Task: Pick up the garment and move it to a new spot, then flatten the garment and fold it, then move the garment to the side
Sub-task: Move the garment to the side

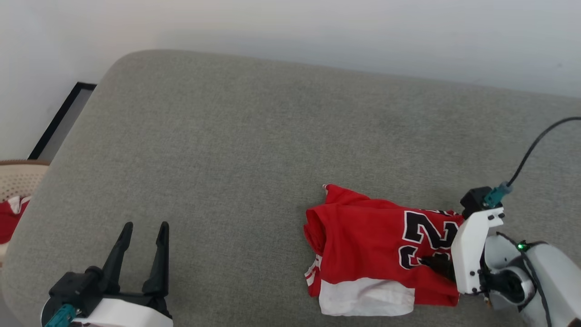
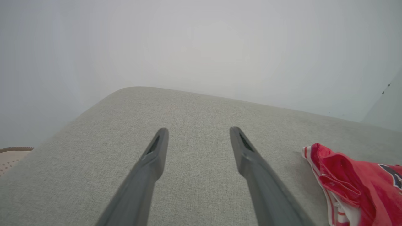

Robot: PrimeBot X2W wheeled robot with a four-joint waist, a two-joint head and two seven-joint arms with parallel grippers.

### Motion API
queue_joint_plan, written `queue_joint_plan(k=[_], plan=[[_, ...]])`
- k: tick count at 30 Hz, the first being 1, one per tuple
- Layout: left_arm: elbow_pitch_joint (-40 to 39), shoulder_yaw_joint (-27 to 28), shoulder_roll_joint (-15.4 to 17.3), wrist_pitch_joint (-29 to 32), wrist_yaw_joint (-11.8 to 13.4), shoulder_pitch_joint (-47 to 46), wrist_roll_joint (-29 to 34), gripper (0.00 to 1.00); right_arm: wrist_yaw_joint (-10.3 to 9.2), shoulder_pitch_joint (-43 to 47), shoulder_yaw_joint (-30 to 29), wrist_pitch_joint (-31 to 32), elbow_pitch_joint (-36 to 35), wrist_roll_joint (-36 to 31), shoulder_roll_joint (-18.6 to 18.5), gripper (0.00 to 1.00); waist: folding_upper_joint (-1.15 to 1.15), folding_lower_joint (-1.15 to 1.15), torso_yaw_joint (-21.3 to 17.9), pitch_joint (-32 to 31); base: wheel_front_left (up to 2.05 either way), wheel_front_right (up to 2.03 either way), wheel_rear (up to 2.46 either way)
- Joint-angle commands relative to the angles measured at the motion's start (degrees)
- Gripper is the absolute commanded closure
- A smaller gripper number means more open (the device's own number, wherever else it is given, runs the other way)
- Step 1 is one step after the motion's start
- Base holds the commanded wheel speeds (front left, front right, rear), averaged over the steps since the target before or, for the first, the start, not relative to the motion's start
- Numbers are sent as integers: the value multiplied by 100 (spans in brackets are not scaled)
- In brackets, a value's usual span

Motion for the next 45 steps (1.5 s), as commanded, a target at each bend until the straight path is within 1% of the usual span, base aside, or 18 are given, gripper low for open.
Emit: queue_joint_plan(k=[1, 4, 5, 6, 8, 11, 16, 20, 25, 31, 33, 35, 40, 45], plan=[[22, -9, -21, -28, -13, -84, -36, 0, 1, 50, 155, 130, 168, 73, 125, 0, 0, 0, 53, 65, 0, 0, 0], [33, -25, -49, -28, -14, -151, -69, 0, 6, 20, 316, 330, 303, 211, 211, 0, 0, 0, 92, 137, 0, 0, 0], [38, -25, -59, -28, -13, -170, -78, 0, 7, 16, 346, 388, 349, 254, 216, 32, 0, 0, 99, 153, 0, 0, 0], [38, -25, -65, -28, -14, -196, -86, 0, 7, 7, 401, 452, 342, 293, 205, 100, 0, 0, 105, 175, 0, 0, 0], [42, -11, -66, -28, -14, -229, -109, 0, 7, -42, 406, 415, 227, 363, 143, 100, 0, 0, 104, 215, 0, 0, 0], [63, 59, -48, -28, -14, -284, -148, 0, -1, -187, 236, 238, -97, 402, -101, 100, 0, 0, 45, 261, 0, 0, 0], [32, 68, -7, -29, -14, -368, -196, 0, -1, -179, 1, 101, -598, 300, -435, 100, 0, 0, -116, 277, 0, 0, 0], [-30, 55, 17, -29, -14, -430, -232, 0, 0, -208, -172, 24, -961, 166, -599, 100, 0, 0, -342, 333, 0, 0, 0], [-116, -67, 86, -29, -14, -553, -167, 0, 0, -341, -414, 38, -1185, -14, -799, 100, 0, 0, -711, 443, 0, 0, 0], [-176, -297, 160, -28, -14, -803, -42, 0, 0, -606, -668, 43, -1227, -256, -960, 100, 0, 0, -1230, 605, 0, 0, 0], [-182, -372, 172, -29, -14, -861, -33, 0, 0, -662, -729, 13, -1197, -290, -999, 100, 0, 0, -1304, 633, 0, 0, 0], [-184, -488, 211, -28, -14, -985, -4, 0, 0, -785, -785, -33, -1142, -385, -1041, 100, 0, 0, -1471, 694, 0, 0, 0], [-188, -848, 305, -28, -14, -1333, -20, 0, 0, -1173, -958, -276, -974, -631, -1146, 100, 0, 0, -1839, 879, 0, 0, 0], [-149, -1194, 399, -29, -14, -1689, 2, 0, 0, -1567, -1111, -596, -629, -881, -1256, 100, 0, 0, -2111, 1081, 0, 0, 0]])
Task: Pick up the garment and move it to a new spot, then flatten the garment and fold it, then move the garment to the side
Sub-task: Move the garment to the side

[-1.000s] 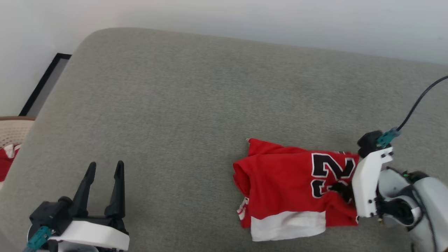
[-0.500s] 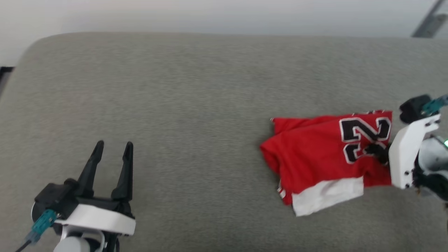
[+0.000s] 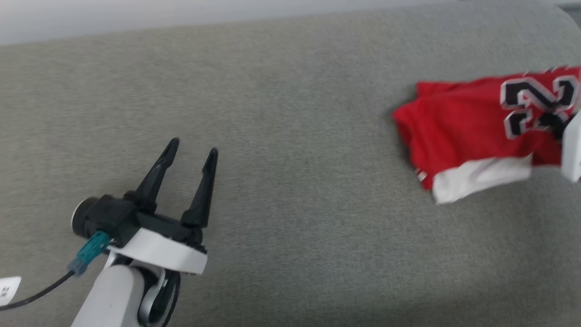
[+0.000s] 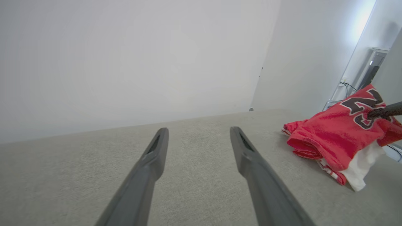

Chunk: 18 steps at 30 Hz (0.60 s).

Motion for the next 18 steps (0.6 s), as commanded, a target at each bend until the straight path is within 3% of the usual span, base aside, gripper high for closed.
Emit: queue_joint_plan(k=[1, 18], plan=[[2, -35, 15, -29, -15, -111, 9, 0, -2, -119, -29, -73, 51, -48, -32, 100, 0, 0, -143, 145, 0, 0, 0], [94, -1166, 162, -28, -15, -1234, -85, 0, -2, -1236, -258, -1335, 1917, -1222, -252, 100, 0, 0, -380, 802, 0, 0, 0]])
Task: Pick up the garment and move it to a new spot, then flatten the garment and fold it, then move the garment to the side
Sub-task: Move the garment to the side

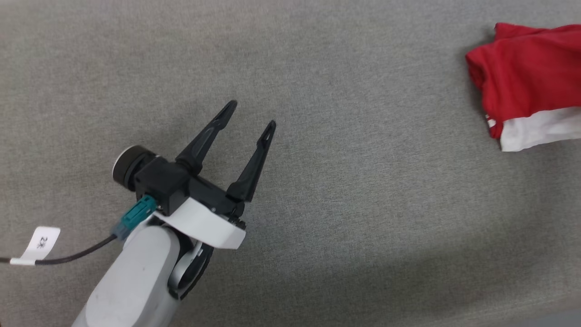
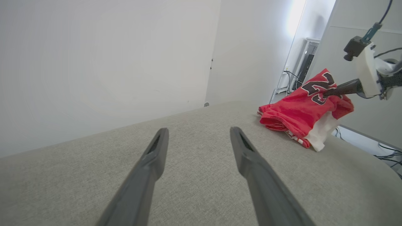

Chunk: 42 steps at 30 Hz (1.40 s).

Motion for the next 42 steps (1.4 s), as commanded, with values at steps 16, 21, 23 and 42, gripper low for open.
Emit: queue_joint_plan(k=[16, 21, 23, 42], plan=[[42, -307, 126, -28, -14, -591, -119, 0, -2, -758, -244, -1283, 1710, -806, 441, 100, 0, 0, 154, 532, 0, 0, 0], [33, -224, 116, -28, -15, -595, -175, 0, -2, -997, -395, -1545, 2185, -939, 530, 86, 0, 0, 207, 526, 0, 0, 0], [23, -156, 119, -28, -14, -544, -187, 0, -2, -1080, -414, -1610, 2324, -989, 537, 62, 0, 0, 225, 491, 0, 0, 0], [-97, 1071, 61, -28, -15, 494, -235, 0, -2, -993, -264, -2418, 2567, -562, 707, 0, 0, 0, 365, -360, 0, 0, 0]])
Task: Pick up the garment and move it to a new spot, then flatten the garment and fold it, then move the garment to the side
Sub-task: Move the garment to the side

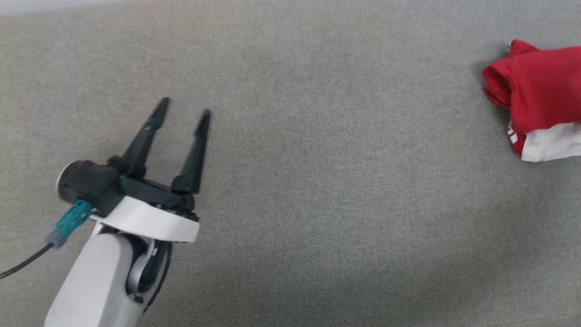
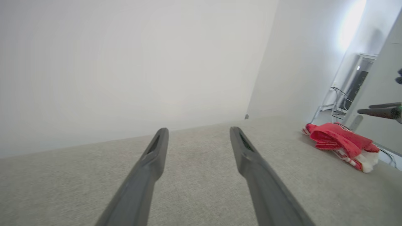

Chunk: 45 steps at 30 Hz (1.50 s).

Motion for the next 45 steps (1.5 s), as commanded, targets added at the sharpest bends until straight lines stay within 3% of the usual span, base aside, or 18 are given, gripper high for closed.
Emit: queue_joint_plan(k=[1, 13, 22, 31, 45], plan=[[8, 118, 10, -28, -15, 118, 69, 0, -2, 97, 42, -116, -66, 107, 122, 0, 0, 0, 40, -131, 0, 0, 0], [-245, 1175, -343, -28, -14, 785, 436, 0, -2, 908, 707, -1014, -1053, 705, 560, 0, 0, 0, 252, -748, 0, 0, 0], [-212, 1664, -479, -28, -14, 1371, 686, 0, -2, 1832, 763, -1391, -1878, 913, 718, 0, 0, 0, 441, -1174, 0, 0, 0], [-234, 2053, -650, -28, -14, 2057, 901, 0, -2, 3155, 220, -1499, -3047, 684, 995, 0, 0, 0, 653, -1538, 0, 0, 0], [-324, 2132, -799, -28, -14, 2739, 945, 0, -2, 5039, -721, -1501, -4698, 91, 1866, 0, 0, 0, 875, -1927, 0, 0, 0]])
